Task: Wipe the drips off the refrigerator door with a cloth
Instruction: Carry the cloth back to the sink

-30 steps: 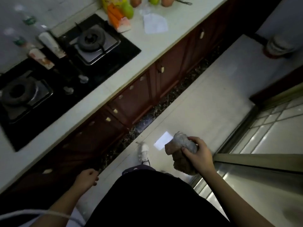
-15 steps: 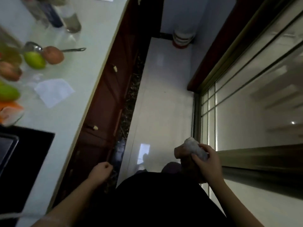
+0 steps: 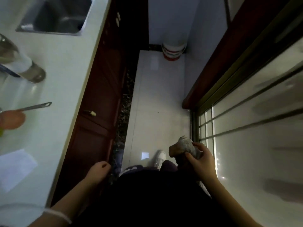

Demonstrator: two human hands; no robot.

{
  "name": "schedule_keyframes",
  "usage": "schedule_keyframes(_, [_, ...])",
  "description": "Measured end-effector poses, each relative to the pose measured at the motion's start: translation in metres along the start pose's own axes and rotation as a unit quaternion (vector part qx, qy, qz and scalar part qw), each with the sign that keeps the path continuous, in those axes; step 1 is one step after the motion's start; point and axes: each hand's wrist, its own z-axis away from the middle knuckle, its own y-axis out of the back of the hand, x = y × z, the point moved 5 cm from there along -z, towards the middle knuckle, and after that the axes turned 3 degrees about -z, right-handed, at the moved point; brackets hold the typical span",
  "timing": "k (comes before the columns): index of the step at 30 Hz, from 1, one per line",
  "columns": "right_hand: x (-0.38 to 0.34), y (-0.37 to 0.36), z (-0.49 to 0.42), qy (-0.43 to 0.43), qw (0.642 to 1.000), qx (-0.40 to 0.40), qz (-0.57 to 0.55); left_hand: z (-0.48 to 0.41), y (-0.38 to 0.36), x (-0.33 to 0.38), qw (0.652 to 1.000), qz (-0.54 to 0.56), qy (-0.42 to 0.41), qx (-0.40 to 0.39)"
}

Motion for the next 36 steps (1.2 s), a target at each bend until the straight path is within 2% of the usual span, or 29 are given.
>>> schedule_keyframes(5, [-0.074,-0.001,-0.11,0.039,0.998,-0.05,0.028,-0.028,0.028,0.051,1.0,-0.01,0.015,0.009])
schedule_keyframes(11, [-0.133,-0.012,-0.225,0.075,0.995,-0.062,0.03,-0.093,0.067,0.11,0.999,0.011,0.03,0.004])
schedule_keyframes(14, [-0.155,-0.018,-0.278,0.071,0.995,-0.055,0.031,-0.137,0.093,0.153,0.999,0.015,0.031,0.007])
schedule_keyframes(18, [-0.186,-0.018,-0.341,0.052,0.998,-0.016,0.027,-0.205,0.135,0.218,0.999,-0.002,0.03,-0.029])
schedule_keyframes(25, [-0.251,-0.01,-0.437,0.04,0.999,0.037,-0.002,-0.286,0.227,0.388,0.996,-0.05,-0.065,-0.027])
schedule_keyframes(29, [-0.285,-0.023,-0.505,0.054,0.998,0.013,0.011,-0.321,0.269,0.463,0.994,-0.02,-0.106,-0.014])
schedule_keyframes(33, [-0.325,-0.049,-0.581,0.084,0.995,-0.041,0.037,-0.35,0.288,0.471,0.997,0.026,-0.068,0.013])
schedule_keyframes(36, [-0.362,-0.074,-0.639,0.111,0.987,-0.099,0.061,-0.357,0.29,0.453,0.994,0.106,0.014,0.028])
